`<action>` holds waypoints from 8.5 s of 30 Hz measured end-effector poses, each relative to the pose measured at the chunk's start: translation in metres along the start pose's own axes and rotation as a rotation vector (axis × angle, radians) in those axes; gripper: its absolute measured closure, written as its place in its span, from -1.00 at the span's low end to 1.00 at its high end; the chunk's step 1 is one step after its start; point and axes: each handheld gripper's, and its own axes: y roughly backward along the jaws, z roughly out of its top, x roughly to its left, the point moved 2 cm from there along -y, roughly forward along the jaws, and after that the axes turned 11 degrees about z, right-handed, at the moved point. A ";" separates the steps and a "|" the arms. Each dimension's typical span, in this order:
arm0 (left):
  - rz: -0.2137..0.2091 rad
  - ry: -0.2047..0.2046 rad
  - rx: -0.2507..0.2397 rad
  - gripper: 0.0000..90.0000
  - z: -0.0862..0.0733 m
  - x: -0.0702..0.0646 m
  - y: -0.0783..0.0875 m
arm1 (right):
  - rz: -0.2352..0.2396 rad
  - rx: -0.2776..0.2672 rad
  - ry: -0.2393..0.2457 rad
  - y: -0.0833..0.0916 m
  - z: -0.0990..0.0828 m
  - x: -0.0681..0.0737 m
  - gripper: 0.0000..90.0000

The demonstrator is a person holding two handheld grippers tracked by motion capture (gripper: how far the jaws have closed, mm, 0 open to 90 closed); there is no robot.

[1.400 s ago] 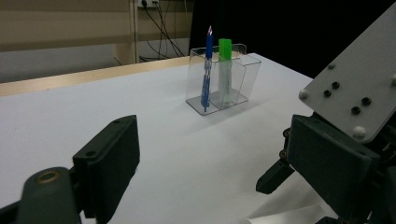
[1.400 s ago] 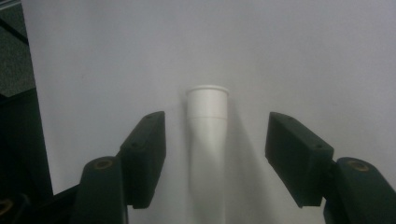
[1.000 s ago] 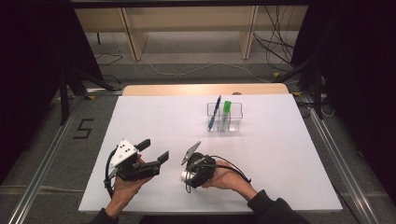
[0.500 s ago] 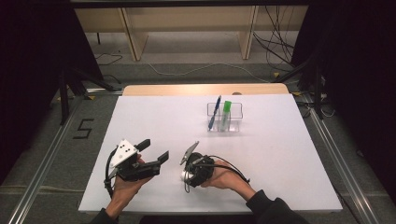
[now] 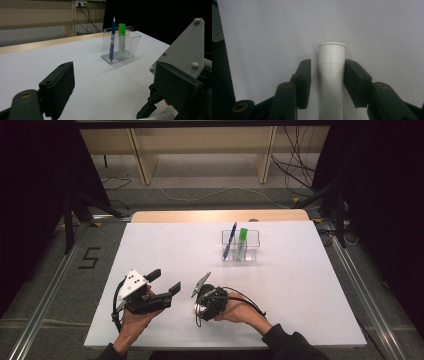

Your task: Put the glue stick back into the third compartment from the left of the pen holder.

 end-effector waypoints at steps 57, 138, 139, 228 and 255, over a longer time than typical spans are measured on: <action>-0.013 -0.004 0.003 -0.63 -0.002 -0.002 -0.001 | -0.058 -0.468 -0.086 0.084 -0.011 -0.032 0.51; -0.025 -0.002 0.011 -0.64 -0.006 -0.003 -0.004 | -0.488 -0.819 -0.399 0.180 -0.059 -0.145 0.51; -0.025 -0.003 0.012 -0.64 -0.006 -0.003 -0.004 | -0.492 -0.816 -0.400 0.180 -0.058 -0.146 0.51; -0.049 -0.014 0.025 -0.64 -0.006 -0.005 -0.005 | -0.338 -0.833 -0.328 0.168 -0.056 -0.085 -0.42; -0.102 -0.009 0.048 -0.65 -0.007 -0.006 -0.007 | -0.267 -0.908 -0.245 0.147 -0.114 -0.030 -0.50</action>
